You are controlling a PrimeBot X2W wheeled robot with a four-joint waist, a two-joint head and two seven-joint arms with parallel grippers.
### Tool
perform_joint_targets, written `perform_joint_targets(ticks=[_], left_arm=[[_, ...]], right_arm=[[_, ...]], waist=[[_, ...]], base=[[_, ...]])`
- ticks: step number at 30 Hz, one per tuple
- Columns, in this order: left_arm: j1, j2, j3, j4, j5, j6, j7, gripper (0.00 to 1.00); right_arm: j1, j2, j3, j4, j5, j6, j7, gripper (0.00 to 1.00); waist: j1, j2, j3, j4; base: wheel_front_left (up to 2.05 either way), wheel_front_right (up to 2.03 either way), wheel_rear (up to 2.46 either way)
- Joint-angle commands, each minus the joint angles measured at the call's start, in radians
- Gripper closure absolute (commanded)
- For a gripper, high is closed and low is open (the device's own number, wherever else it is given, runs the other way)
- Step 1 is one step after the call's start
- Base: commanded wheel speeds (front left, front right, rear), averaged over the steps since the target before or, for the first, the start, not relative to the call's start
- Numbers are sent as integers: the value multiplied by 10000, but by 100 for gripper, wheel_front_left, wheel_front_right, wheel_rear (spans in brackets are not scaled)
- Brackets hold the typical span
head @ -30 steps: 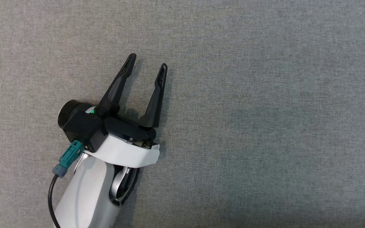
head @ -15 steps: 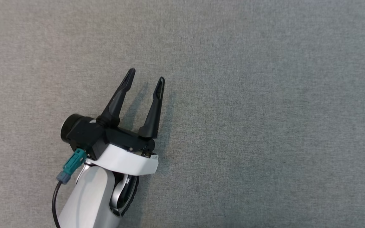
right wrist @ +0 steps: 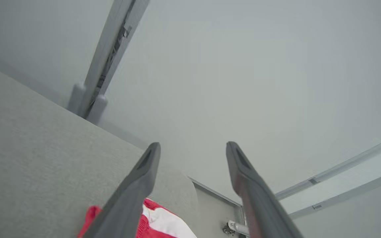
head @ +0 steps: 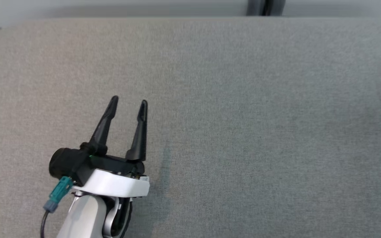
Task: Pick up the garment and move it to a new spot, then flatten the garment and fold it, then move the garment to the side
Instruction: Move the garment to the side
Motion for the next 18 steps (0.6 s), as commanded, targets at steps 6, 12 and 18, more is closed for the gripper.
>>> perform_joint_targets(ticks=[6, 12, 18], left_arm=[[605, 34, 748, -369, 94, 195, -29, 0], [1031, 32, 1056, -433, 279, 226, -28, 0], [1619, 35, 1168, -168, 400, 312, -28, 0]], right_arm=[[317, 2523, -124, -1042, -230, -3, -1476, 0], [1430, 4624, -537, -1663, -580, -3, -2646, 0], [2865, 6784, -1252, -1989, -1210, -3, -3775, 0]], waist=[[0, 0, -1470, -285], [0, 0, -1951, -313], [0, 0, -2229, -330]], base=[[0, 0, 0], [0, 0, 0], [0, 0, 0]])
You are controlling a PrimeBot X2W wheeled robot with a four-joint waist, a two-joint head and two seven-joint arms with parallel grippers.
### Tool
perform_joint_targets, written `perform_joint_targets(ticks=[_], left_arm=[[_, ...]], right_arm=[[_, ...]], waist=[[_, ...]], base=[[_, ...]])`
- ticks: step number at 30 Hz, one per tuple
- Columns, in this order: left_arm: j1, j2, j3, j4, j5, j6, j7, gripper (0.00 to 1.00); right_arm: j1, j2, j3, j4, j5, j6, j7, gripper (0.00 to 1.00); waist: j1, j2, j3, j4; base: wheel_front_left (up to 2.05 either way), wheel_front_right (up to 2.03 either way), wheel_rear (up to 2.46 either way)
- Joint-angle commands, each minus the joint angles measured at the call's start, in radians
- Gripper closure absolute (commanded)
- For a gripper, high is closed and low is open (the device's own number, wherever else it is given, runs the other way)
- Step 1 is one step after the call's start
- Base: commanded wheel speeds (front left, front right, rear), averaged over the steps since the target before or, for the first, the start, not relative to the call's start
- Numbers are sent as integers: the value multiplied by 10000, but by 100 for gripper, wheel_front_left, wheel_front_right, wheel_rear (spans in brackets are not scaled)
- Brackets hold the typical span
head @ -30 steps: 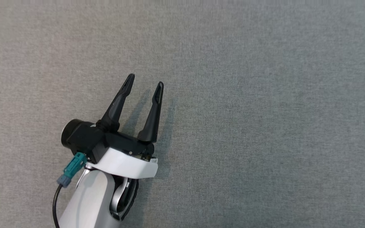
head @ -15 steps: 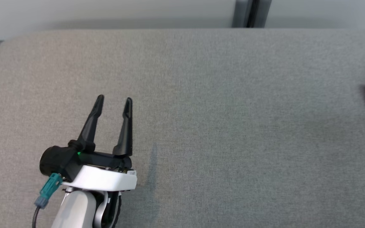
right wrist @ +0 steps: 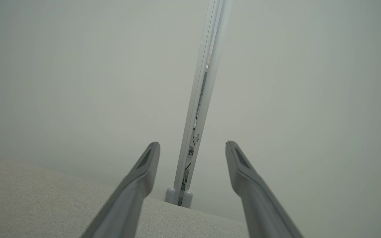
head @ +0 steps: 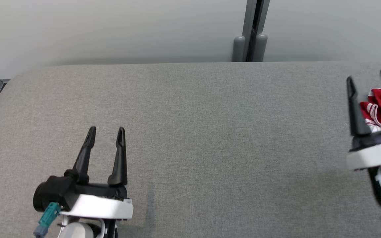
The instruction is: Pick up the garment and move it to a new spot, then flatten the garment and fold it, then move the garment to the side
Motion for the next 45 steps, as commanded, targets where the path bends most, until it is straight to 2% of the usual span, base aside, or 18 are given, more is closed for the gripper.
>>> perform_joint_targets(ticks=[1, 8, 13, 34, 45], left_arm=[[176, 34, 17, 116, 61, 51, -28, 0], [614, 35, -175, 606, 263, -46, -28, 0], [729, 34, -272, 782, 317, -63, -28, 0], [755, 37, -388, 804, 70, 371, -29, 0], [780, 39, -239, 911, -281, -1, -29, 0]], right_arm=[[400, 397, -97, 5, -188, -3, -211, 0], [1504, 1649, -213, 294, -1021, -3, -475, 0], [1946, 1950, -212, 328, -963, -3, -478, 0], [2278, 2044, 202, 435, -676, -3, -484, 0], [2228, 2043, 277, 438, -671, -3, -484, 0]], waist=[[0, 0, -83, -10], [0, 0, -283, -51], [0, 0, -334, -65], [0, 0, -457, -77], [0, 0, -398, -53]], base=[[0, 0, 0], [0, 0, 0], [0, 0, 0], [0, 0, 0], [0, 0, 0]])
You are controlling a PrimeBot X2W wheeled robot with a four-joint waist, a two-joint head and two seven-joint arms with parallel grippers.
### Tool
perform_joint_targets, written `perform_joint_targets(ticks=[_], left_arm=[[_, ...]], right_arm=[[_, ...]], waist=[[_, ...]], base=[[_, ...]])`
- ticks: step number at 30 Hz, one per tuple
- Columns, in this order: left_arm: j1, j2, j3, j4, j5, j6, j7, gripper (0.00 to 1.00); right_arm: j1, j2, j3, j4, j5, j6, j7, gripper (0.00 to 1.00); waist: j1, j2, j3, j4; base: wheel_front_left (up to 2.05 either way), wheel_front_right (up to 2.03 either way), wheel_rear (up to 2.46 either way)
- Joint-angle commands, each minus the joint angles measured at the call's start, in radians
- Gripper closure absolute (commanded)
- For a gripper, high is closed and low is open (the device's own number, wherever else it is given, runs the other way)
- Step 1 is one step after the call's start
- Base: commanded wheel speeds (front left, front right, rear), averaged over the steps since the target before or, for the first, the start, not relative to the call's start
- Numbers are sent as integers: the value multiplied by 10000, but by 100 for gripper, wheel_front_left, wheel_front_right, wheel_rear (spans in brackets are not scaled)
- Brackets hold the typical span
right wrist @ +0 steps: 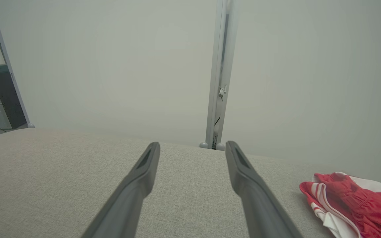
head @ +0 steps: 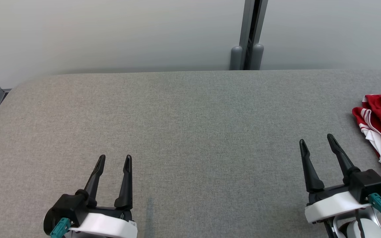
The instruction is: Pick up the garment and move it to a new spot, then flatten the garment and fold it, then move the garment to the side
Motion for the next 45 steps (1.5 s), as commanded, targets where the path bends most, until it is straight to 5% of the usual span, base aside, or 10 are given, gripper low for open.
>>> perform_joint_targets(ticks=[1, 18, 35, 36, 45], left_arm=[[-18, 41, 83, 38, -51, -55, -31, 0], [15, 39, 160, 256, -324, -515, -30, 0], [-53, 41, 258, 440, -825, -495, -31, 0], [1, -2, 231, 469, -774, -498, 0, 100], [59, -10, 260, 905, -1824, -529, 254, 100]], right_arm=[[-11, -33, -12, -1, -29, -3, -76, 0], [54, -34, 28, -27, 61, -3, -77, 0], [47, -36, 62, 6, 75, -3, -77, 0], [2, 2, 58, -25, 108, 0, 0, 100], [139, 102, -231, 426, 1350, 0, 442, 100]], waist=[[0, 0, 3, 1], [0, 0, -10, 2], [0, 0, 66, 94], [0, 0, 65, 94], [0, 0, 45, 66]], base=[[0, 0, 0], [0, 0, 0], [0, 0, 0], [0, 0, 0], [0, 0, 0]])
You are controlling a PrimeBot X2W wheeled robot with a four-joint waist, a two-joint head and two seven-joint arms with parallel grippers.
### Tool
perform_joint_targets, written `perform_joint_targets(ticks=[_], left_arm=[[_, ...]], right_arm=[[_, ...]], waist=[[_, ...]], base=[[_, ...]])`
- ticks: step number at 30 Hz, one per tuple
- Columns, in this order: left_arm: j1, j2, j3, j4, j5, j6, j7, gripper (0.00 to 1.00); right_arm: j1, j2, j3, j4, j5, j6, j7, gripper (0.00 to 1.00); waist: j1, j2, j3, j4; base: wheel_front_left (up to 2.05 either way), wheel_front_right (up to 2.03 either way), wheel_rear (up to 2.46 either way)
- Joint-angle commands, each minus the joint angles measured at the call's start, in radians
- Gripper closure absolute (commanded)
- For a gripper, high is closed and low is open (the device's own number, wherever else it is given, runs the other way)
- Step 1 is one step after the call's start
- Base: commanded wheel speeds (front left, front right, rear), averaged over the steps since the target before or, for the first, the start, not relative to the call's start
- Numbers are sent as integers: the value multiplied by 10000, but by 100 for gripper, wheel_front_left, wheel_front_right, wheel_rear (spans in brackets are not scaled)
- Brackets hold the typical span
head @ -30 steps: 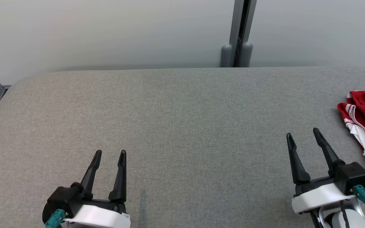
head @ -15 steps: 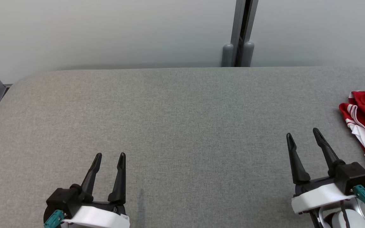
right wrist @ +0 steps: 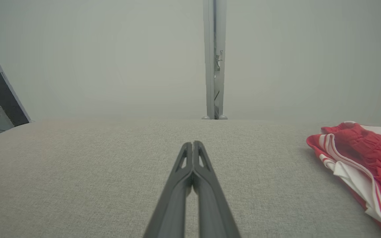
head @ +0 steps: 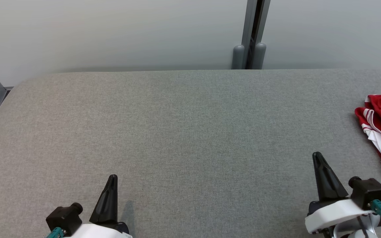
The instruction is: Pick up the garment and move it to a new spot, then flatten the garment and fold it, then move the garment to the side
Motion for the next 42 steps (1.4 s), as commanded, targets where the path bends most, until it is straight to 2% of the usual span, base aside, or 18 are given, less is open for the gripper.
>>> perform_joint_targets(ticks=[1, 22, 42], left_arm=[[-327, 32, 62, -110, -507, -58, 86, 100], [-933, 84, 302, 265, -3504, -284, 711, 100], [-1385, 102, 536, 490, -5870, -461, 1242, 100]], right_arm=[[-233, -46, -175, -121, 605, 0, 157, 100], [-350, -83, -901, -25, 4277, 0, 1245, 100], [-458, -117, -1499, 63, 7208, -1, 2129, 100]], waist=[[0, -1, -9, -12], [0, -1, -97, -120], [0, -1, -185, -229]], base=[[0, 0, 0], [0, 0, 0], [0, 0, 0]])
